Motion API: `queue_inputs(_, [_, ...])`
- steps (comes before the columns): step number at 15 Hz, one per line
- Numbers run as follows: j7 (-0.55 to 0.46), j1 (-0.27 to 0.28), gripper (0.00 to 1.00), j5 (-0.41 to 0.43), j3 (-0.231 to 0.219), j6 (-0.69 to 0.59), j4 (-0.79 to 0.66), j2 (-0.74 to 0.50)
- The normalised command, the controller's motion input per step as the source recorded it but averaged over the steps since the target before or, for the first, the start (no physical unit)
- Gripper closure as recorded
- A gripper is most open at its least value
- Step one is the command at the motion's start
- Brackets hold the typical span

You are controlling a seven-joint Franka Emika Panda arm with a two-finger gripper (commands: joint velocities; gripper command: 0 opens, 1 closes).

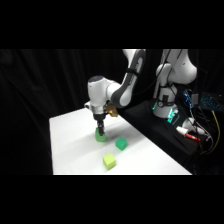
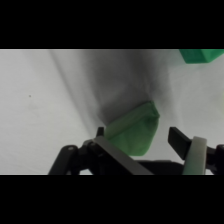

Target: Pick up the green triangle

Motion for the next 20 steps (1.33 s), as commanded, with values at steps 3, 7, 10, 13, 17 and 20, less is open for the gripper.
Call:
queue_inputs(3, [0.14, 0.148, 0.25, 0.006, -0.135, 0.25, 0.01, 0.18])
queue_inputs(7, [0.12, 0.176, 0.48, 0.004, -0.131, 0.18, 0.04, 0.13])
queue_inputs(10, [0.11, 0.185, 0.72, -0.018, -0.138, 0.12, 0.05, 0.06])
queue_inputs(13, [0.13, 0.183, 0.96, -0.076, -0.166, 0.08, 0.05, -0.01])
queue_inputs(17, [0.09, 0.131, 0.96, -0.108, -0.136, -0.11, 0.04, -0.14])
queue_inputs(20, [-0.06, 0.036, 0.96, -0.117, -0.02, -0.44, -0.02, -0.41])
